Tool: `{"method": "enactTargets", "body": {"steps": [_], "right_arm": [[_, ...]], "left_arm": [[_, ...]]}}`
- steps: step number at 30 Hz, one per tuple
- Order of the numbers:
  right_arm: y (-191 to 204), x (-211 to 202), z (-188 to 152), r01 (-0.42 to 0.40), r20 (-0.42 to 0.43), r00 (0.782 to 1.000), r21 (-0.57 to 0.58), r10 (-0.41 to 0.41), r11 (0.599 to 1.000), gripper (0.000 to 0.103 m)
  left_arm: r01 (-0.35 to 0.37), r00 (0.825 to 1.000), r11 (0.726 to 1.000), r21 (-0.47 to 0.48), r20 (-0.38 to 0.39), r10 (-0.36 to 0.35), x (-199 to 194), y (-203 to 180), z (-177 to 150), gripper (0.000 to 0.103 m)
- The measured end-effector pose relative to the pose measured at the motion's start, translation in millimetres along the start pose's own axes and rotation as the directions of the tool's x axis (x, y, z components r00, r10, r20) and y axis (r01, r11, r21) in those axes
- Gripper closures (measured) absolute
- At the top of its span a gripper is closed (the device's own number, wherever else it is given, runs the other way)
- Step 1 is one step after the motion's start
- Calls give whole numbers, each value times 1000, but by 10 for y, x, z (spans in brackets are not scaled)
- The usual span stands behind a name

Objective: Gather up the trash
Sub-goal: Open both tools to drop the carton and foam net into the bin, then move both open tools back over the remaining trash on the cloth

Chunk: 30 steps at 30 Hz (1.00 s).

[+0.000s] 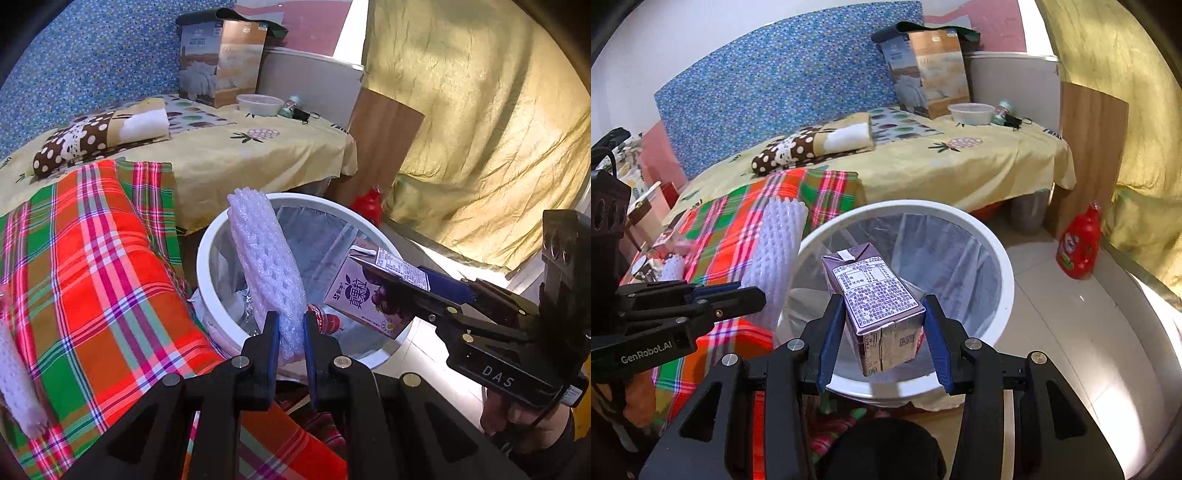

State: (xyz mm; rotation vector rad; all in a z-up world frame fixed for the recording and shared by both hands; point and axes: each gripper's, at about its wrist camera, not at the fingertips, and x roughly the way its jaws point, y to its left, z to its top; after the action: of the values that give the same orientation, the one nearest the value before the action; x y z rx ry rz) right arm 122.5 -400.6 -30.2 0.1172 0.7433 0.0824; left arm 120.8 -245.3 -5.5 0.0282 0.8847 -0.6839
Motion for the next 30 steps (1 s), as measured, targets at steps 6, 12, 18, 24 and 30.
{"method": "enactTargets", "body": {"steps": [6,12,18,24,30], "right_arm": [[-60,64,-20,5,-36,999,10,-5,1000,58],[-135,107,-32,25,-58,998,32,-23,999,57],[-156,88,-39,32,-48,998,41,-30,999,57],[-157,32,-31,25,-33,999,46,-24,999,57],[-88,-68,-6,4,8,1000,40,-4,999,57]], "left_arm": [[9,1000,1000,1,-7,-9,77,15,25,90],[9,1000,1000,-9,-6,-9,133,36,46,77],[4,1000,1000,-15,6,-3,129,53,55,74],[-11,1000,1000,-27,20,12,42,108,20,73],[-38,999,998,-48,34,40,-111,179,-63,73]]}}
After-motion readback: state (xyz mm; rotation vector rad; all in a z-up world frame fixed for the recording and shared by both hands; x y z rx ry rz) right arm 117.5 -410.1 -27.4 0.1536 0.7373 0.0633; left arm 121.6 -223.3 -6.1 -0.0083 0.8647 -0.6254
